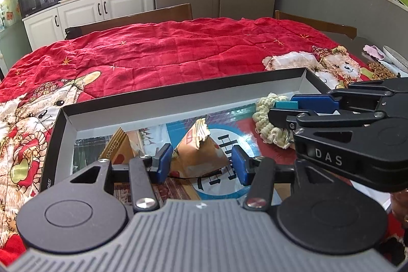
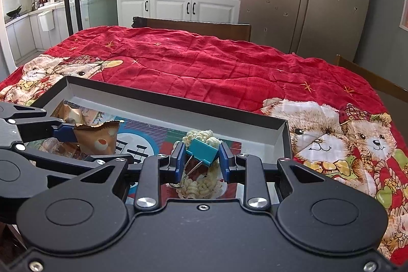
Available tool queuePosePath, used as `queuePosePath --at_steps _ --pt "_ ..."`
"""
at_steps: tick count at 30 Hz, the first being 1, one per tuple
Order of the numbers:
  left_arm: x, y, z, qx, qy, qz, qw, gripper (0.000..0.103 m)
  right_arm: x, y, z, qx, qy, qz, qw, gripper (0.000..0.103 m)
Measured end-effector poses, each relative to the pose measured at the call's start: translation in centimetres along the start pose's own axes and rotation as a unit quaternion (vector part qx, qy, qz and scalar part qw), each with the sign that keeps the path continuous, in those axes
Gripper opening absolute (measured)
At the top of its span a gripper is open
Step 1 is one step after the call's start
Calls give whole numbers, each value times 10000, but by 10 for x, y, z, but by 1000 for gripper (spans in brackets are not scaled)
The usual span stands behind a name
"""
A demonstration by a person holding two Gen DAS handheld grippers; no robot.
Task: Organize objects
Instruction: 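Lower the gold triangle into the box and open the left tool while the right tool releases the clip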
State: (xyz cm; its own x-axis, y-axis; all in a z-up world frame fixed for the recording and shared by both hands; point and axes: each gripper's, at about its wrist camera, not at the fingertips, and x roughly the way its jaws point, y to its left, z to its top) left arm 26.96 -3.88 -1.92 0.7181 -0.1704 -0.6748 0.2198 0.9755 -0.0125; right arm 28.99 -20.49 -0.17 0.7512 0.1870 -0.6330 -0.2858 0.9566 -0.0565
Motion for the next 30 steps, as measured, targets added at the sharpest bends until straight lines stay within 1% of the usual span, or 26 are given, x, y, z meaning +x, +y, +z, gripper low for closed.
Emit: queuePosePath --at_steps 11,15,16,17,24,30 --pt "2 -1 0 17 49 58 10000 56 1 1 0 5 10 -6 10000 27" --pt "1 0 0 6 42 65 10000 60 0 0 0 7 4 -8 10000 27" --pt "1 0 0 7 36 66 10000 64 0 1 0 8 1 -10 10000 27" --pt "1 -1 0 8 26 71 10000 66 0 0 0 7 2 -11 10000 27" --pt "0 -1 0 17 0 89 10000 67 -1 -1 0 17 -15 -21 10000 29" --pt "-2 -1 0 -1 -37 84 10000 68 -2 -3 0 79 -45 -19 10000 32"
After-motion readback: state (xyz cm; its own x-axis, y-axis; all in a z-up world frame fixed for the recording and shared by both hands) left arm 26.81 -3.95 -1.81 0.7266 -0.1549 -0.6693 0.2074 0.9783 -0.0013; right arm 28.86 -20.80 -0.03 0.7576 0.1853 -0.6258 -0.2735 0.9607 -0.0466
